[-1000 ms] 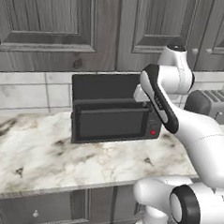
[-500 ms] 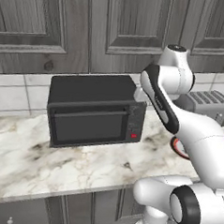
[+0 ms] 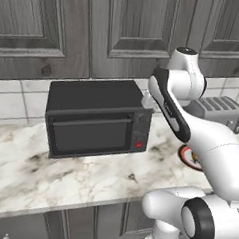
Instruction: Open the toaster oven door. Place the bread on the bottom rack in the toaster oven and place the steak on the top rack.
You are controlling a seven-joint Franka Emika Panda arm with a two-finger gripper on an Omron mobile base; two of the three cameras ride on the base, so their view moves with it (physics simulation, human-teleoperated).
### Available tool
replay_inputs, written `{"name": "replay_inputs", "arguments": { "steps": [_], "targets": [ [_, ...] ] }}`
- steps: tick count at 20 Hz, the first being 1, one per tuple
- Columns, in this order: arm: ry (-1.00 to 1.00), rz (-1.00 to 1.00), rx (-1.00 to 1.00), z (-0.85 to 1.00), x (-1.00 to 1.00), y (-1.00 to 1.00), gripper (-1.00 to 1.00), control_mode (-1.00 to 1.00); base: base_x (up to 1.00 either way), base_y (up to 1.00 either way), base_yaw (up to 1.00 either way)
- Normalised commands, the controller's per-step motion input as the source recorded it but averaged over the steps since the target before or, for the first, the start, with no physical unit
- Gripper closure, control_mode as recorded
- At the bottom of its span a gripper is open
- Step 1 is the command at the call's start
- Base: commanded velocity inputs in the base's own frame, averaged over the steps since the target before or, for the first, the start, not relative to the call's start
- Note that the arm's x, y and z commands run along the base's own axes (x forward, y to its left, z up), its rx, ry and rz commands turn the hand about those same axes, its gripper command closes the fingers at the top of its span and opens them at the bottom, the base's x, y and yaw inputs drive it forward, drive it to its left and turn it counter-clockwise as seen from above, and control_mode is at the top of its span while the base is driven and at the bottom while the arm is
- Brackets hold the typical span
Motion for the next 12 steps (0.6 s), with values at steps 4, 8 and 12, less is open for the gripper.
{"name": "replay_inputs", "arguments": {
  "steps": [4, 8, 12],
  "targets": [
    [0.00, 0.00, 0.00, 0.00, 0.00, 0.00, -1.00, 1.00, 0.04, -0.44, -0.19],
    [0.00, 0.00, 0.00, 0.00, 0.00, 0.00, -1.00, 1.00, 0.24, -0.33, -0.12],
    [0.00, 0.00, 0.00, 0.00, 0.00, 0.00, -1.00, 1.00, 0.73, -0.23, -0.04]
  ]
}}
